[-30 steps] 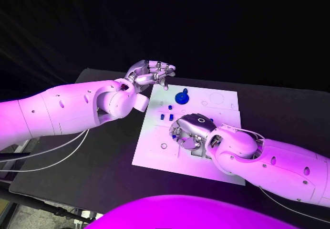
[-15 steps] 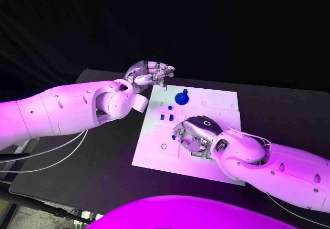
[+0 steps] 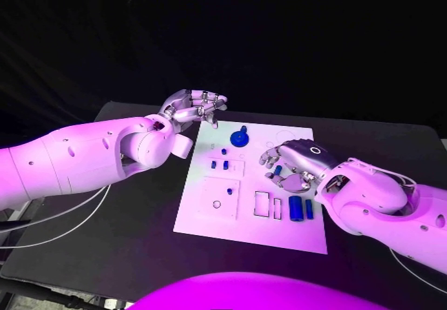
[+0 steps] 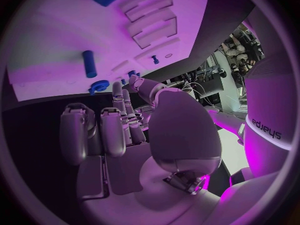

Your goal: Assemble the parts on the task board

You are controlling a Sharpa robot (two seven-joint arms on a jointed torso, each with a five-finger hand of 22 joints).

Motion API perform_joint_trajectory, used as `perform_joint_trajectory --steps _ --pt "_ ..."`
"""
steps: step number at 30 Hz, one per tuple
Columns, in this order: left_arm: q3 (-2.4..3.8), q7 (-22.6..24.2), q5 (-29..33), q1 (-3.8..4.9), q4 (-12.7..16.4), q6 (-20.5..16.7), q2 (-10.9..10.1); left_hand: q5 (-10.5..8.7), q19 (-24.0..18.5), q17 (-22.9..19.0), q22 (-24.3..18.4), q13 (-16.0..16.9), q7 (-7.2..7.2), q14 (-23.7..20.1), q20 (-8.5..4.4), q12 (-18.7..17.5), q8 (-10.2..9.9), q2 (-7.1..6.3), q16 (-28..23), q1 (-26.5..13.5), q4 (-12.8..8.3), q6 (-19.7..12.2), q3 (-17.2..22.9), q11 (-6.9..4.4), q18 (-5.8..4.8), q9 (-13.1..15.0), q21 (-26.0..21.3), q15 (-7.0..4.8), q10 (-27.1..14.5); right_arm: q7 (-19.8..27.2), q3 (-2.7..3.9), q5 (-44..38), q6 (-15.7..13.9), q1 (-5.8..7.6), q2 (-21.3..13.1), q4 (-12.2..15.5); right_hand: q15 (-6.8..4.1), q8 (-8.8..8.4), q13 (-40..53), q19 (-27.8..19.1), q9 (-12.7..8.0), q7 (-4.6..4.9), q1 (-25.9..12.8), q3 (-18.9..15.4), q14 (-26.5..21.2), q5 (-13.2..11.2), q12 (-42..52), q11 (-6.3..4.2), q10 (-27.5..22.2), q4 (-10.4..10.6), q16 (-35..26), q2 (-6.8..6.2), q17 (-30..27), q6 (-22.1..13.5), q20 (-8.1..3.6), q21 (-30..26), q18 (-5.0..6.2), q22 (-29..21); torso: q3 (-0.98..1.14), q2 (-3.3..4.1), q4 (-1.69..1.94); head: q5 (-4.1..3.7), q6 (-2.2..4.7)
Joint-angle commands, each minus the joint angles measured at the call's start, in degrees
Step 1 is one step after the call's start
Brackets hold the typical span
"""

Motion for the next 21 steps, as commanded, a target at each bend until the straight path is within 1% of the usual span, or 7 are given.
perform_joint_trajectory --steps 1,4,5,8,12,17,21 --pt "0.04 0.25 0.26 0.05 0.18 1.2 0.03 0.14 -0.36 -0.1 -0.09 0.09 -0.2 -0.46 -0.04 0.39 -0.1 -0.4 -0.35 -0.14 0.06 -0.38 0.37 0.03 0.31 -0.04 -0.38 -0.06 -0.44 0.56 0.1 2.01 3.68 1.04 -1.59 -0.69 0.52 -0.22 -0.77 -0.17 -0.12 -0.02 -0.22 -1.33 1.63 1.47 -0.31 0.26 -1.81 0.38 -0.31 -1.0 -0.29 -0.19 0.56 -1.66 0.45 9.84 -0.05 -0.06 -0.1 -0.94 0.64" --pt "0.04 0.27 0.26 0.05 0.18 1.22 -0.01 0.14 -0.36 -0.1 -0.09 0.09 -0.2 -0.46 -0.04 0.39 -0.1 -0.4 -0.35 -0.14 0.06 -0.38 0.37 0.03 0.31 -0.04 -0.38 -0.06 -0.44 0.68 0.16 1.98 5.83 1.61 -2.58 -1.96 0.65 -0.53 -1.43 -0.64 -0.25 -0.08 -0.19 -2.67 1.59 1.91 -0.31 0.39 -3.31 0.6 -0.34 -1.41 -0.31 -0.68 0.66 -2.88 0.68 9.39 -0.04 -0.09 -0.13 -1.39 1.02" --pt "0.04 0.28 0.26 0.05 0.18 1.22 -0.02 0.14 -0.36 -0.1 -0.09 0.09 -0.2 -0.46 -0.04 0.39 -0.1 -0.4 -0.35 -0.14 0.06 -0.38 0.37 0.03 0.31 -0.04 -0.38 -0.06 -0.44 0.71 0.17 1.87 6.35 1.72 -2.77 -2.37 0.65 -0.59 -1.56 -0.73 -0.27 -0.12 -0.13 -2.93 1.59 1.91 -0.32 0.44 -3.59 0.63 -0.34 -1.46 -0.33 -0.77 0.7 -3.11 0.72 9.31 -0.02 -0.04 -0.07 -1.56 1.14" --pt "0.04 0.32 0.26 0.05 0.18 1.21 -0.05 0.14 -0.36 -0.1 -0.09 0.09 -0.2 -0.46 -0.04 0.39 -0.1 -0.4 -0.35 -0.14 0.06 -0.38 0.37 0.03 0.31 -0.04 -0.38 -0.06 -0.44 0.83 0.18 1.58 7.59 1.93 -2.98 -3.66 0.7 -0.71 -1.77 -0.8 -0.33 -0.29 0.07 -3.38 1.59 1.87 -0.27 0.49 -3.96 0.64 -0.34 -1.52 -0.34 -0.95 0.74 -3.34 0.75 9.22 0.0 -0.05 -0.1 -1.72 1.25" --pt "0.04 0.39 0.26 0.05 0.17 1.22 -0.03 0.14 -0.36 -0.1 -0.09 0.09 -0.2 -0.46 -0.04 0.39 -0.1 -0.4 -0.35 -0.14 0.06 -0.38 0.37 0.03 0.31 -0.04 -0.38 -0.06 -0.44 1.03 0.13 1.2 8.41 1.99 -2.39 -5.17 0.71 -0.75 -1.88 -0.94 -0.35 -0.34 0.31 -3.53 1.53 1.89 -0.23 0.51 -4.12 0.6 -0.45 -1.43 -0.59 -1.0 0.76 -3.71 0.82 9.08 0.04 0.0 -0.03 -1.9 1.38" --pt "0.04 0.42 0.26 0.05 0.12 1.29 0.07 0.14 -0.36 -0.1 -0.09 0.09 -0.2 -0.46 -0.04 0.39 -0.1 -0.4 -0.35 -0.14 0.06 -0.38 0.37 0.03 0.31 -0.04 -0.38 -0.06 -0.44 1.49 0.0 1.04 8.88 1.86 -0.86 -6.5 0.72 -0.72 -1.99 -0.89 -0.35 -0.42 0.72 -3.59 1.5 1.94 -0.01 0.5 -3.97 0.57 -0.51 -1.08 -0.7 -0.9 0.78 -3.68 0.81 9.09 0.04 0.01 0.1 -1.96 1.34" --pt "0.04 0.43 0.26 0.05 0.1 1.34 0.09 0.14 -0.36 -0.1 -0.09 0.09 -0.2 -0.46 -0.04 0.39 -0.1 -0.4 -0.35 -0.14 0.06 -0.38 0.37 0.03 0.31 -0.04 -0.38 -0.06 -0.44 1.74 -0.07 1.09 9.08 1.59 0.09 -7.09 0.64 -0.65 -2.1 -0.75 -0.34 -0.47 1.15 -3.57 1.37 1.93 0.47 0.38 -3.26 0.65 -0.74 -0.52 -1.14 -0.71 0.75 -3.5 0.77 9.15 -0.02 0.06 0.12 -1.97 1.25"
